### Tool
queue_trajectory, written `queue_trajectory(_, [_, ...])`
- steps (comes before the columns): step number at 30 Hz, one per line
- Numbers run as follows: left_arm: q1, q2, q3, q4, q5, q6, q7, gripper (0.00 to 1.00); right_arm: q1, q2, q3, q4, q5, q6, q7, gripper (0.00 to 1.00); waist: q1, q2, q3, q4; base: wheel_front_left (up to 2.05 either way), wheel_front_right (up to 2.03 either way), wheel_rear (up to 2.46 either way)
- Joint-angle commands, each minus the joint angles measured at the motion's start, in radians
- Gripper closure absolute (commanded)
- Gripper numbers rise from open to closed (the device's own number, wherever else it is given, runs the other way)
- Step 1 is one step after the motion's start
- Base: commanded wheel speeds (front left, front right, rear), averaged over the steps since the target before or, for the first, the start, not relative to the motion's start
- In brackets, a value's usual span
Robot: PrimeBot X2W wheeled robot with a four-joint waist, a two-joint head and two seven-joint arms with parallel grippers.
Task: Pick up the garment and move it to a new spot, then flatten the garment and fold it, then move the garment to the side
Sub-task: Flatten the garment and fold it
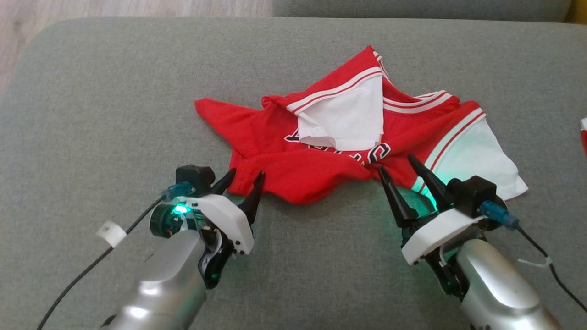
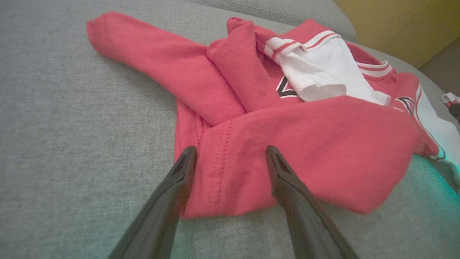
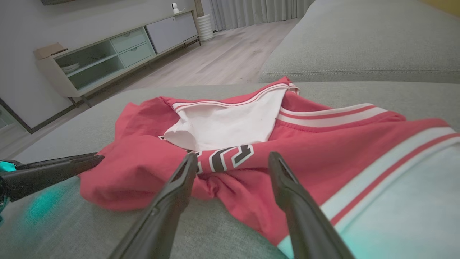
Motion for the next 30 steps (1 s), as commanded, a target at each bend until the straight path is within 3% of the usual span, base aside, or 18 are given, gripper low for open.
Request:
queue_trajectory(1, [-0.031,0.028,0.018,-0.017,-0.015,0.002,-0.014,0.0,-0.003,0.004,0.008,-0.029,-0.005,0.007,-0.014,0.0,0.0,0.0,0.002,-0.003,0.0,0.0,0.0])
queue_trajectory(9, [-0.06,0.038,-0.044,-0.008,-0.082,0.002,-0.014,0.0,-0.006,0.008,0.019,-0.012,0.005,0.007,-0.014,0.0,0.0,0.0,0.013,-0.018,0.0,0.0,0.0])
queue_trajectory(10, [-0.062,0.04,-0.053,-0.01,-0.086,0.002,-0.024,0.38,-0.006,0.009,0.019,-0.011,0.008,0.007,-0.014,0.0,0.0,0.0,0.014,-0.018,0.0,0.0,0.0])
queue_trajectory(11, [-0.065,0.043,-0.061,-0.01,-0.086,0.002,-0.041,0.83,-0.007,0.01,0.018,-0.01,0.01,0.007,-0.014,0.0,0.0,0.0,0.014,-0.018,0.0,0.0,0.0])
queue_trajectory(12, [-0.068,0.044,-0.07,-0.01,-0.085,0.002,-0.056,1.0,-0.006,0.011,0.017,-0.009,0.012,0.007,-0.014,0.0,0.0,0.0,0.014,-0.018,0.0,0.0,0.0])
queue_trajectory(22, [-0.119,0.054,-0.104,-0.041,-0.003,0.002,-0.212,1.0,0.016,0.017,0.002,0.023,0.037,0.007,-0.014,0.0,0.0,0.0,-0.024,0.009,0.0,0.0,0.0])
queue_trajectory(26, [-0.113,0.075,0.035,-0.262,0.161,0.009,-0.214,1.0,0.025,0.026,-0.001,0.041,0.044,0.007,-0.014,0.0,0.0,0.0,-0.044,0.018,0.0,0.0,0.0])
queue_trajectory(30, [-0.002,0.077,0.099,-0.397,0.281,0.004,-0.215,1.0,0.038,0.036,-0.001,0.059,0.051,0.007,-0.014,0.0,0.0,0.0,-0.063,0.016,0.0,0.0,0.0])
